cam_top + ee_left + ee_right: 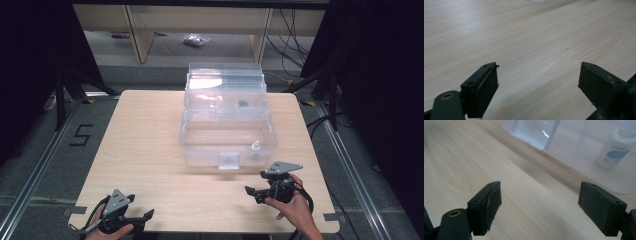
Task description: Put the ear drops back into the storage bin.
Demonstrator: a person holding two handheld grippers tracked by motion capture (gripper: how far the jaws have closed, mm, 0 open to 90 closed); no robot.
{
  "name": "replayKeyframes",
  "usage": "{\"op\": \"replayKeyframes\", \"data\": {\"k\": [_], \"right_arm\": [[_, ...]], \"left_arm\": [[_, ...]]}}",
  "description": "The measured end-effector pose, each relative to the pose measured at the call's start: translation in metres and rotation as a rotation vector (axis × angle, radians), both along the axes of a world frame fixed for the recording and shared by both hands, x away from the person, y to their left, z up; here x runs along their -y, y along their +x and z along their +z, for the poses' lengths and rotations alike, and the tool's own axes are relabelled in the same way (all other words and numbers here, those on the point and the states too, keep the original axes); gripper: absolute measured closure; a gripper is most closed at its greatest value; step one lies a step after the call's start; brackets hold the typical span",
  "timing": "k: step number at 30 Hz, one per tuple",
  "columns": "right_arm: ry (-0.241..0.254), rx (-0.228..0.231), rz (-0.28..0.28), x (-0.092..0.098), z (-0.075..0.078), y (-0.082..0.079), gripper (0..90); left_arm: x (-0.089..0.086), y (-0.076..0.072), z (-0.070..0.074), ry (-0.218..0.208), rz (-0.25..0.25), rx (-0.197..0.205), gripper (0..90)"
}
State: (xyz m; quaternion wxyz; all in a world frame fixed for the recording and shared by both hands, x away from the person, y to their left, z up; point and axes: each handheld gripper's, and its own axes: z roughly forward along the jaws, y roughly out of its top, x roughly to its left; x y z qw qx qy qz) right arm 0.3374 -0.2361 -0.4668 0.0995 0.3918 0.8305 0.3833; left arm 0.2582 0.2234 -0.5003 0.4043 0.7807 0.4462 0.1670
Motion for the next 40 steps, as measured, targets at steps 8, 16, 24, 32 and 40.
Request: {"op": "replayKeyframes", "data": {"k": [8,16,24,32,40], "right_arm": [[-0.007,0.023,0.011,0.001,-0.006,-0.007,19.5],[-0.030,0.013,0.026,0.000,-0.010,-0.015,18.8],[-0.025,-0.014,0.000,0.001,-0.011,-0.022,18.7],[-0.034,0.006,0.029,0.005,-0.014,-0.023,18.6],[-0.026,-0.015,-0.006,0.006,-0.014,-0.025,18.6]], "left_arm": [[0.000,0.000,0.000,0.002,0.000,0.000,15.3],[0.001,0.000,0.000,-0.013,-0.003,0.004,15.3],[0.002,0.000,-0.001,-0.024,0.003,0.005,15.3],[0.002,0.000,-0.001,-0.024,0.003,0.005,15.3],[0.002,0.000,-0.001,-0.022,0.003,0.005,15.3]]}}
